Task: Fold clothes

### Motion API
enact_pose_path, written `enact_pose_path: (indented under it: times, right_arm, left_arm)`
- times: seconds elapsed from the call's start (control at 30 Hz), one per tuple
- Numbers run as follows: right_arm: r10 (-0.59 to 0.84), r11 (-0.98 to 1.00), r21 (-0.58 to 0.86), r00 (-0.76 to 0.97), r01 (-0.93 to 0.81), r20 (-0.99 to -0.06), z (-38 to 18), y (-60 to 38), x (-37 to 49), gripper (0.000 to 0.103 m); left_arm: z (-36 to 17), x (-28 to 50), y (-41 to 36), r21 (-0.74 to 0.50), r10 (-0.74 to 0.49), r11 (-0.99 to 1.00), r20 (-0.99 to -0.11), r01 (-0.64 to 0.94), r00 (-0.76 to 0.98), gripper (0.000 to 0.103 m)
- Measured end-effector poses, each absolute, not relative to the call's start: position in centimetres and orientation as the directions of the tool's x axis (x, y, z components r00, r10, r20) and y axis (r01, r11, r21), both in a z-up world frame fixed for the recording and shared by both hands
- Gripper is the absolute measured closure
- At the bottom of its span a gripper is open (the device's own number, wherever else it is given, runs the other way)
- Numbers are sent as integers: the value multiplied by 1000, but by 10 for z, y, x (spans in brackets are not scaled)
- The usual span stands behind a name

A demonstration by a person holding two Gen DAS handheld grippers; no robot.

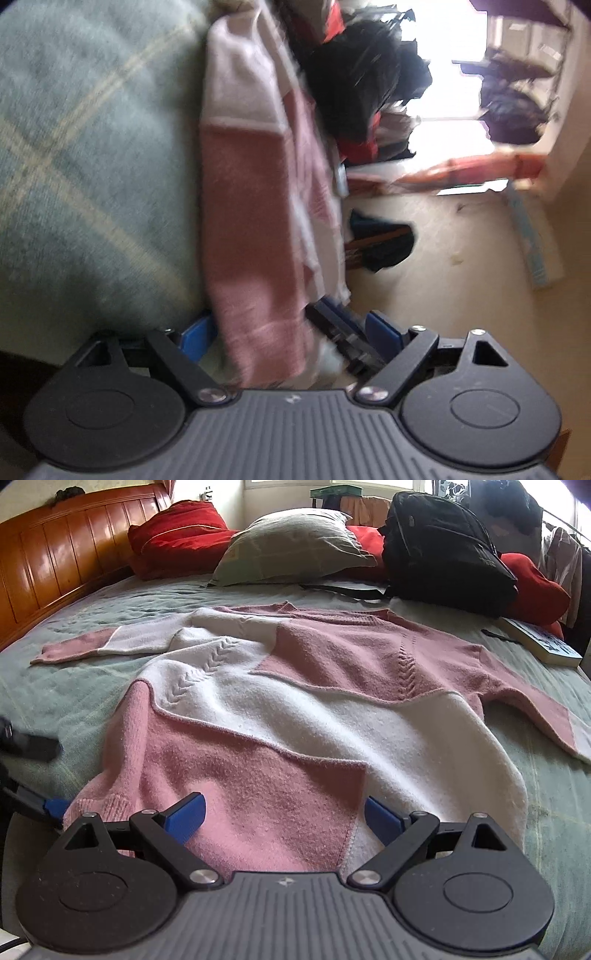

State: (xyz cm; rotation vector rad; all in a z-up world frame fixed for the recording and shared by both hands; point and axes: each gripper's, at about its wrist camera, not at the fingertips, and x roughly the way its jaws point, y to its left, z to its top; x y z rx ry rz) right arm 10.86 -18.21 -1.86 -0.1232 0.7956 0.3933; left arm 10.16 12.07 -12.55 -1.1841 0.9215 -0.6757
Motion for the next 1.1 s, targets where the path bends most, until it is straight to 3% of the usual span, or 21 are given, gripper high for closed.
enact_pose_path:
  times: [0.13, 0.2, 0.3, 0.43, 0.5, 0.57, 0.6, 0.77, 1.1]
  right_arm:
    - [291, 925, 40, 638, -377, -712, -17, -186, 107, 7]
    - [291, 927, 43, 640, -374, -711, -17, -187, 107, 7]
    - [291, 928, 46, 641, -371, -711, -17, -188, 106, 7]
    - [293, 927, 48, 641, -371, -709, -17, -189, 104, 7]
    - [290, 929, 51, 639, -365, -713, -19, -190, 105, 7]
    - [289, 931, 56, 636, -360, -716, -21, -191, 106, 7]
    - [291, 931, 59, 634, -360, -716, -22, -191, 105, 7]
    - [290, 931, 59, 634, -360, -717, -23, -192, 103, 7]
    - [295, 933, 61, 657, -355, -694, -13, -195, 99, 7]
  left_arm:
    - [-105, 98, 124, -973, -838, 198, -105, 119, 535, 16]
    - [-103, 101, 122, -958, -827, 253, -142, 135, 545, 16]
    - [-123, 110, 119, -955, -822, 297, -244, 21, 514, 17]
    - [-133, 107, 117, -960, -815, 280, -235, 4, 530, 23]
    - [-137, 108, 117, -954, -793, 300, -255, -8, 553, 41]
    - [-145, 109, 116, -938, -767, 344, -307, -43, 563, 86]
    - [-150, 108, 116, -932, -755, 357, -327, -62, 568, 92]
    - [-147, 101, 120, -923, -730, 381, -335, -52, 596, 98]
    - [-60, 75, 165, -784, -592, 616, -391, 82, 705, 98]
